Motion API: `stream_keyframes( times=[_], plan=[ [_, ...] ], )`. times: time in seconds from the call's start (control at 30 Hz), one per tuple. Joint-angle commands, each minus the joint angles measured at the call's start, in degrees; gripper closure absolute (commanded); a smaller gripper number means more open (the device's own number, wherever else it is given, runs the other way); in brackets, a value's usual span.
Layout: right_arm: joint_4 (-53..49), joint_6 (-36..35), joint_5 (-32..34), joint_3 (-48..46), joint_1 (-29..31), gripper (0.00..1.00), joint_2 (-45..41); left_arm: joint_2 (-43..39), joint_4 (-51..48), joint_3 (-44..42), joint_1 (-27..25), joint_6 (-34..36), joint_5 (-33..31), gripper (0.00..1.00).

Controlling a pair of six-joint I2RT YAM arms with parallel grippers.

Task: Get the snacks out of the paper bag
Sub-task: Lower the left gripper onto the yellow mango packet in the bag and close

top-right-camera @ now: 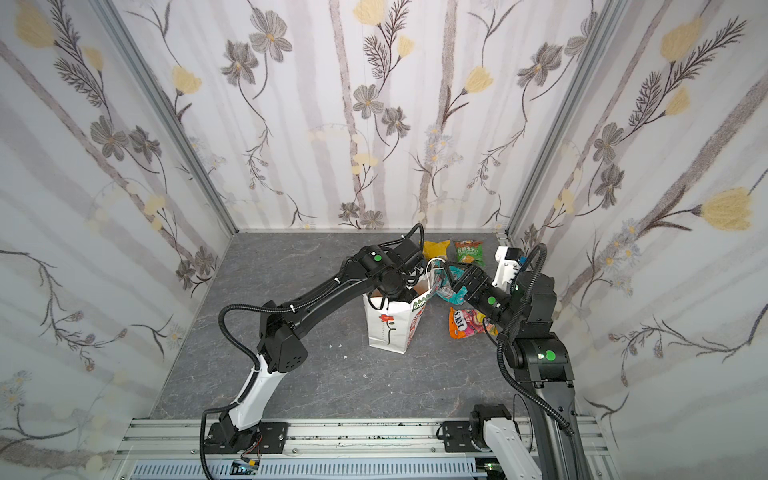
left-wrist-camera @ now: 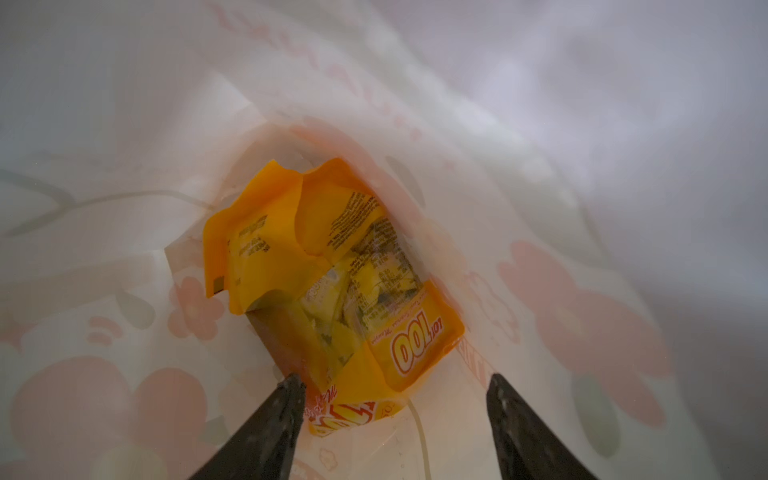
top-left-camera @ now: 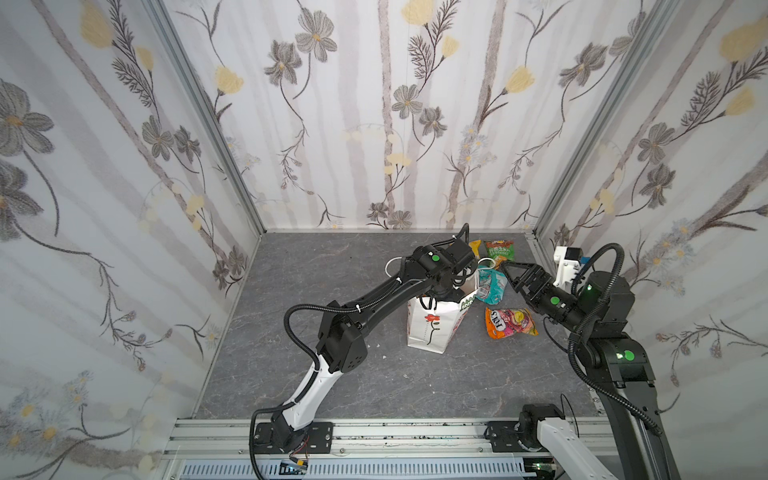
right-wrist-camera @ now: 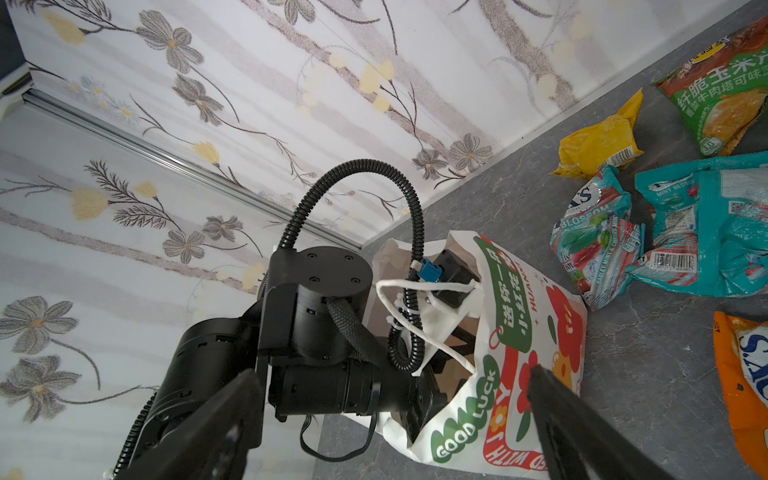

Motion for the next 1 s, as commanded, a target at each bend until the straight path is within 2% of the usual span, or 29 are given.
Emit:
stream_keyframes(
  times=[0.0, 0.1, 0.2, 0.37, 0.6, 0.8, 0.97],
  plan=[
    [0.55, -0.26, -0.27, 0.20, 0.05, 0.01, 0.45, 0.96, -1.54, 1.73, 0.29, -0.68, -5.36, 0.29],
    [0.73, -0.27, -0.51, 0.20, 0.08, 0.01, 0.83, 3.92, -5.39, 5.29, 0.70, -3.10, -9.15, 0.28],
    [0.98, -0.31, -1.03, 0.28, 0.09, 0.01, 1.35, 4.80, -6.08, 4.98, 0.76, -5.43, -14.12, 0.20],
    [1.46, -0.27, -1.59, 0.72, 0.02, 0.01, 1.73, 5.86, -6.05, 4.48, 1.63, -10.96, -16.71, 0.18],
    [1.35, -0.35, -1.74, 0.55, 0.02, 0.01, 1.64, 8.58, -1.29, 2.39, 2.32, -15.45, -9.59, 0.01],
    [0.72, -0.80, -1.26, 0.29, 0.07, 0.01, 1.17, 11.29, -0.17, -0.77, 2.62, -19.12, -7.21, 0.00],
    [0.69, -0.87, -1.20, -0.15, 0.03, 0.01, 1.08, 11.66, 3.36, -6.82, 2.63, -20.66, -4.78, 0.00]
  ],
)
